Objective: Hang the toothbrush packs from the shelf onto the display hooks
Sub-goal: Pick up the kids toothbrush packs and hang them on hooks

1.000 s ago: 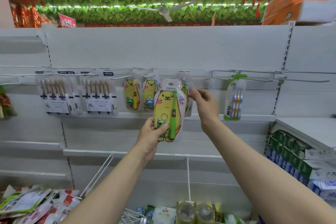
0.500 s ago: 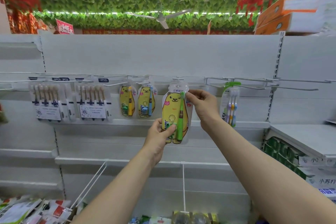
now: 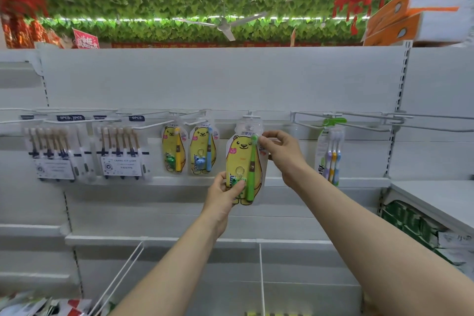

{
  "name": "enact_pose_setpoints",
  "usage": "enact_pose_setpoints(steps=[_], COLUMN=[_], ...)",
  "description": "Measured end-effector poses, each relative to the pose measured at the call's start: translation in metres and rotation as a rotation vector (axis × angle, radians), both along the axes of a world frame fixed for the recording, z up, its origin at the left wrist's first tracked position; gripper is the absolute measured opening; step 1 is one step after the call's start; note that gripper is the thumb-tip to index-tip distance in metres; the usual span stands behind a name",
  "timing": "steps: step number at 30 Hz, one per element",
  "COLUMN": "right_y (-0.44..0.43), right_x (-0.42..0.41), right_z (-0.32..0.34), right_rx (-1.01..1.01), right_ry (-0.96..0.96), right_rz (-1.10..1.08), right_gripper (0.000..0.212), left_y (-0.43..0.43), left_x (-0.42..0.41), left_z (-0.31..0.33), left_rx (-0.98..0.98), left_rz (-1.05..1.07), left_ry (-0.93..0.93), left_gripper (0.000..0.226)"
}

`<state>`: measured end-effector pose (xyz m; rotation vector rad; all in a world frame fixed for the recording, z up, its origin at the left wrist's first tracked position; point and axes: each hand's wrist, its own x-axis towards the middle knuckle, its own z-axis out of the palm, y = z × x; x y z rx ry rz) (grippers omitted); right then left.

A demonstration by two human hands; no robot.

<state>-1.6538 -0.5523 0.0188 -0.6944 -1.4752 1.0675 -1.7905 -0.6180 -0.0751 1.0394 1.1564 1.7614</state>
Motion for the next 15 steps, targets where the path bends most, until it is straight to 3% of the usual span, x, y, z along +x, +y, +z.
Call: enact_pose_setpoints(steps=[15], right_y=[0.046], right_x=[-0.012], right_z=[0.005], right_rx=[0.028], right_ry=[-0.066], right_rz=[0.017], right_gripper=[0.009], left_y=[0.064], left_x=[-0.012], left_z=[-0.003], left_rx=[0.012], left_rz=[0.000], left_ry=[0.000], left_gripper=[0.025])
